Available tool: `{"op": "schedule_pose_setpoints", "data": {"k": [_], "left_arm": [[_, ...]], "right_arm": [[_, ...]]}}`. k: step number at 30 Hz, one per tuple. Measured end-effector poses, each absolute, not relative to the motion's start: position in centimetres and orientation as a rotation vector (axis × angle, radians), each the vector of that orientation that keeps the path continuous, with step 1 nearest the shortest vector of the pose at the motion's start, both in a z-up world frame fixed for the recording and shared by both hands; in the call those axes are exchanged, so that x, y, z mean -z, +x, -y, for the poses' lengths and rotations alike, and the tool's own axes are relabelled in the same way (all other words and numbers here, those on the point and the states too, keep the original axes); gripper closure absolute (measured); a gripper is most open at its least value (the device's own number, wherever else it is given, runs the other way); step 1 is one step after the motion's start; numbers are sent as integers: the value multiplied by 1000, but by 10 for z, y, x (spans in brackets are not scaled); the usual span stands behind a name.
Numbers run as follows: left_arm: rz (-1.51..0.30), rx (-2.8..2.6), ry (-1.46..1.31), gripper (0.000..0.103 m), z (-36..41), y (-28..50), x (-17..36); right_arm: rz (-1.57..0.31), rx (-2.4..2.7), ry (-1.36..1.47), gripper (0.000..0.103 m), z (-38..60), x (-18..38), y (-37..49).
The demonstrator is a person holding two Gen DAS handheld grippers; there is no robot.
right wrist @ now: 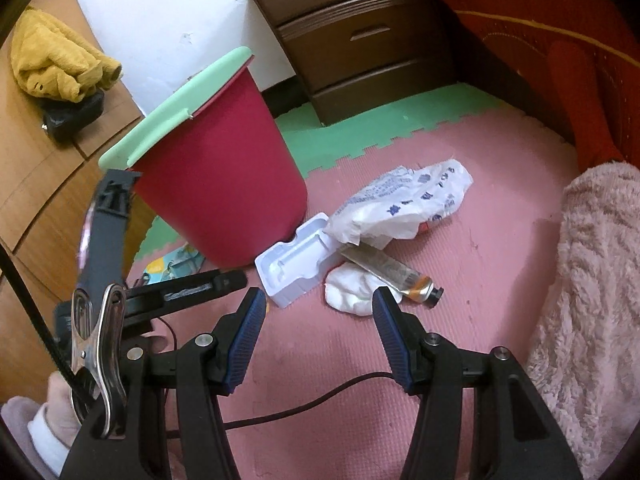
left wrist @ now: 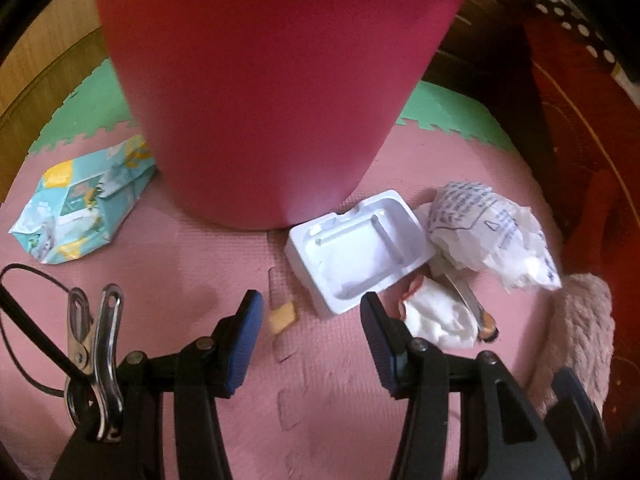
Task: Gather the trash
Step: 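Move both open tools down toward the white plastic blister tray on the floor, then lower the left tool onto the blister tray rim and close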
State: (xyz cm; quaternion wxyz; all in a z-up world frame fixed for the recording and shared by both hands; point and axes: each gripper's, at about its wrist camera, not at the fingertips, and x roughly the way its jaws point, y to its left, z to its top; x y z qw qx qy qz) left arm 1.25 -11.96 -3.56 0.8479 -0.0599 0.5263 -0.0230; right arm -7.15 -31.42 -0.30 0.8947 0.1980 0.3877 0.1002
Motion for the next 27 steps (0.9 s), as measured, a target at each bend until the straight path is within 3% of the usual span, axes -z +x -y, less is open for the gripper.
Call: {"op": "schedule_pose_setpoints", "data": {"k": [18, 23, 27], "left_arm": [[-1176, -17, -125, 50, 140, 60, 95], [-1169, -38, -63, 65, 142, 61, 98], [-1190, -42, -41, 72, 137, 60, 98]], "right_arm": [[-856, -213, 438, 46, 316, 19, -68], [-869, -207, 435, 46, 315, 22, -67], [-878, -202, 438, 46, 316, 25, -64]]}}
